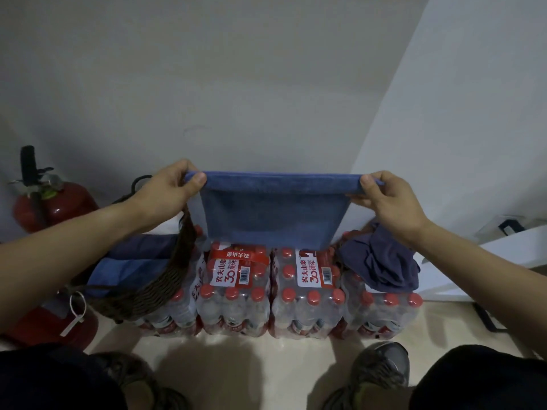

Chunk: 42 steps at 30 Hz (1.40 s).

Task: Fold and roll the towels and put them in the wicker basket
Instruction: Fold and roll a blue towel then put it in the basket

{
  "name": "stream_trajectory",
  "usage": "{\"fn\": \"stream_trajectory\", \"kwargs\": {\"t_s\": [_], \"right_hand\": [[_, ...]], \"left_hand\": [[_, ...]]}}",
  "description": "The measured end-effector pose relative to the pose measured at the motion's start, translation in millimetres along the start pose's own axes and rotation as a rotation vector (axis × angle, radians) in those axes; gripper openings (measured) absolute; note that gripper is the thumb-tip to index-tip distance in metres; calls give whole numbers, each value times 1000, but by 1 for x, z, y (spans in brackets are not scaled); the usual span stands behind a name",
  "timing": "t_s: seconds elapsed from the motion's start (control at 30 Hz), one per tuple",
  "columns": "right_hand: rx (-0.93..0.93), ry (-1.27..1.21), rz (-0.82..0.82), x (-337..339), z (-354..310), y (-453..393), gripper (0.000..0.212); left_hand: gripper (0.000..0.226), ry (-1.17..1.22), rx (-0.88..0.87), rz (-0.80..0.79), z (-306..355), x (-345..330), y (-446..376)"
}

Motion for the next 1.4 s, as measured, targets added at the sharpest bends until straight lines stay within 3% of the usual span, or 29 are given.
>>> {"fn": "stream_trajectory", "kwargs": {"t_s": [0.13, 0.27, 0.47, 0.57, 0.8, 0.93, 1.03, 1.13, 1.3, 1.4], "right_hand": [[73, 65, 22, 6, 3, 4, 16], [-21, 144, -70, 7, 24, 18, 17], [-375, 229, -468, -6, 84, 57, 24], [-451, 316, -649, -13, 102, 73, 22], [-592, 359, -855, -14, 110, 76, 23], [-807, 237, -892, -12, 113, 82, 21], [-867, 190, -967, -13, 114, 85, 17], [-811, 243, -1041, -14, 111, 79, 13], [-604, 265, -806, -20, 108, 38, 18], [-550, 302, -732, -33, 116, 10, 19]], "left_hand": [[18, 67, -29, -46, -4, -2, 2], [18, 30, -12, -165, -21, -12, 6], [18, -157, 210, -463, -74, -43, 44], [17, -211, 286, -579, -90, -56, 59], [8, -342, 366, -859, -96, -67, 71], [17, -397, 439, -979, -90, -75, 75], [18, -428, 511, -978, -92, -74, 72], [15, -420, 542, -927, -97, -71, 63], [13, -317, 645, -759, -105, -63, 36], [12, -269, 579, -596, -112, -64, 5]]}}
Point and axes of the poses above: each hand's wrist, its own y-axis away from the middle knuckle, its own x-axis out of the back of the hand, z = x × y, the point moved 2 cm from there along -y, towards the middle knuckle, and after that the axes turned 9 degrees about y, right-handed, at the moved point
